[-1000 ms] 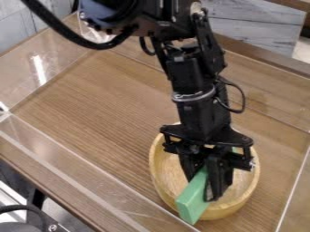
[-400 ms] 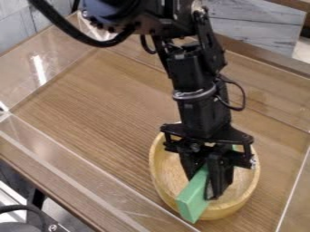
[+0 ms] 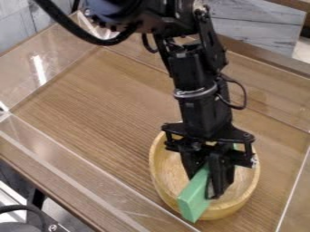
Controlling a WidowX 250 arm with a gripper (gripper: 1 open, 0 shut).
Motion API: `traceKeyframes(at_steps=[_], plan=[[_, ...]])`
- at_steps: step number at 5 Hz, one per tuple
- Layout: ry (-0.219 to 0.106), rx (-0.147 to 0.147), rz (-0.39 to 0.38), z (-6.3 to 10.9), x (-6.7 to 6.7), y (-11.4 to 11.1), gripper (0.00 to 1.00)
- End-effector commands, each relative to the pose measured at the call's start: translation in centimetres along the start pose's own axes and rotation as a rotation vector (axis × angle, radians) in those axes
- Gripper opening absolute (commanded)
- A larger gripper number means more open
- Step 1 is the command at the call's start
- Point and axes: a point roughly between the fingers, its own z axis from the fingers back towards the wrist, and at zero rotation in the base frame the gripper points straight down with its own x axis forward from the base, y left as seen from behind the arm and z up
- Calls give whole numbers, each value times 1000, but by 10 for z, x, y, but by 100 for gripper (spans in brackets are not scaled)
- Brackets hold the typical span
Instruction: Put the green block in the brown bowl
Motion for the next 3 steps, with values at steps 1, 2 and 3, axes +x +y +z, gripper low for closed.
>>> traceKeyframes(at_steps=[1, 2, 3], plan=[[-46, -11, -16, 11, 12, -4, 0], [-41, -13, -16, 11, 12, -4, 0], [-38, -15, -16, 11, 13, -4, 0]])
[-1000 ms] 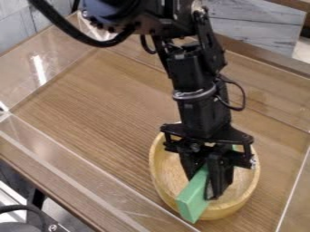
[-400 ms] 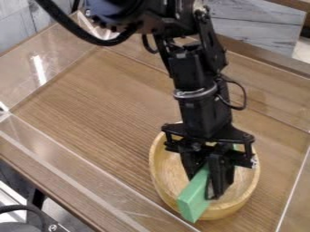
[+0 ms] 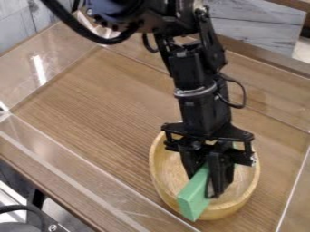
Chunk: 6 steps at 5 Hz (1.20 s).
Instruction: Put the green block in the brown bowl
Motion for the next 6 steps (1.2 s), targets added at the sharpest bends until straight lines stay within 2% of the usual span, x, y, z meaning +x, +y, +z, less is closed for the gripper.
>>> traceKeyframes(at_steps=[1, 6], plan=[[-49, -12, -24, 12, 13, -5, 0], [-37, -25, -28, 15, 19, -3, 0]])
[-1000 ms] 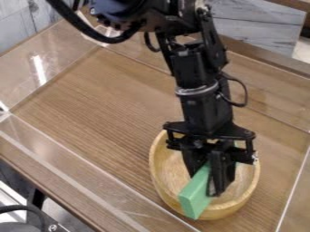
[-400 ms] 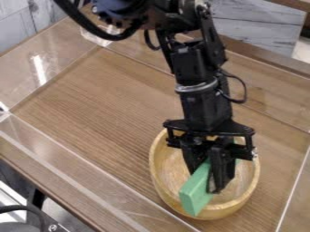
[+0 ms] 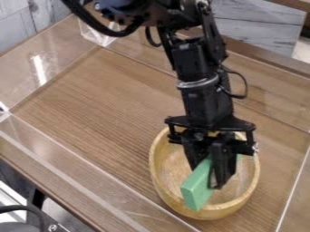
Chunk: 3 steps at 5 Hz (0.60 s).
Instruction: Put the green block in the brown bowl
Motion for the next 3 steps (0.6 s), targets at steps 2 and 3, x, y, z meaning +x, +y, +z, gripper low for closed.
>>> traceKeyframes(at_steps=[2, 3], plan=[[-44, -13, -27, 11, 13, -4, 0], [-42, -16, -28, 12, 14, -3, 0]])
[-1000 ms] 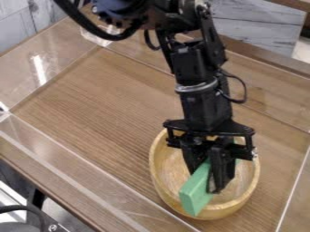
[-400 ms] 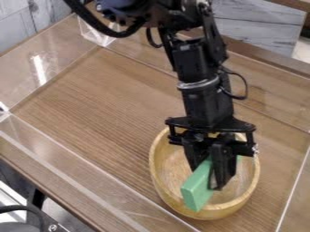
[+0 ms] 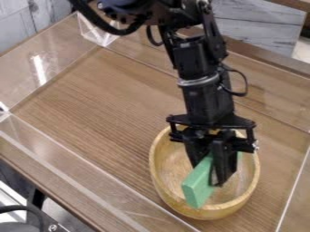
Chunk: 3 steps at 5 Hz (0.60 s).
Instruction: Put the green block in the brown bowl
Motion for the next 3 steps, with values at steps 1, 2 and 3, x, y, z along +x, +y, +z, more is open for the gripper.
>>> traceKeyframes(at_steps=[1, 2, 3], plan=[[-48, -9, -24, 12, 12, -4, 0], [-45, -12, -26, 12, 13, -3, 0], [-42, -15, -27, 12, 13, -3, 0]])
